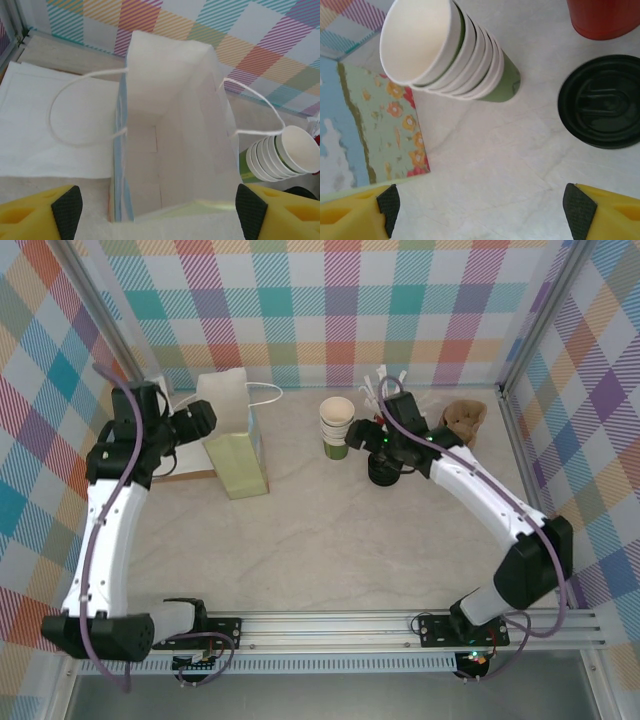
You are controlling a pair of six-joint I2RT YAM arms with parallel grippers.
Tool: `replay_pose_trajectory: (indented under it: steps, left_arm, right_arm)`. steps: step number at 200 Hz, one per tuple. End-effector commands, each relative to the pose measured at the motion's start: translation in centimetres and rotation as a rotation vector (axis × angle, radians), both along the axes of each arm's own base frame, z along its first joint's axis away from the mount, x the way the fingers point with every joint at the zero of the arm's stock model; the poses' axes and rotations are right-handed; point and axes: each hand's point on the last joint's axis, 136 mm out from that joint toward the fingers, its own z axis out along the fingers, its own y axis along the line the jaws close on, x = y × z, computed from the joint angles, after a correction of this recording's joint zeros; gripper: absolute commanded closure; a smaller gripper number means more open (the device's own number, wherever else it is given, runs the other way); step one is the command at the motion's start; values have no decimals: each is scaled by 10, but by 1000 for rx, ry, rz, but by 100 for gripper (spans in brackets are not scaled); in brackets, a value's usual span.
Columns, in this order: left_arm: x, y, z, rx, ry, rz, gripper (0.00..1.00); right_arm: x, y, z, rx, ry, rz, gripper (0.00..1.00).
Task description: Pack the takeout coffee
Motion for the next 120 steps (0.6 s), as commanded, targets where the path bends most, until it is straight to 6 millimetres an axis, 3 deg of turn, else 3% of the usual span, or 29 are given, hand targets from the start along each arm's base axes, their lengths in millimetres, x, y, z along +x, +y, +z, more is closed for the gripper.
replay_pose_trajectory:
  steps: [1, 36, 57, 96, 120]
  left_arm:
    - [-21, 4, -7, -43, -17, 32, 15]
    - [-63, 8, -29, -65, -22, 69, 8]
    - [-79, 5, -44, -105, -13, 71, 7]
    - [-90, -7, -79, -173, 63, 33, 5]
    - [-88, -10, -91, -184, 86, 26, 5]
  right_arm:
    - [20, 4, 8, 0, 7, -95, 16]
    - [43, 16, 4, -66, 19, -113, 23]
    - [57, 21, 0, -92, 25, -111, 28]
    - [80, 30, -4, -144, 31, -105, 36]
    - [91, 31, -6, -171, 29, -115, 40]
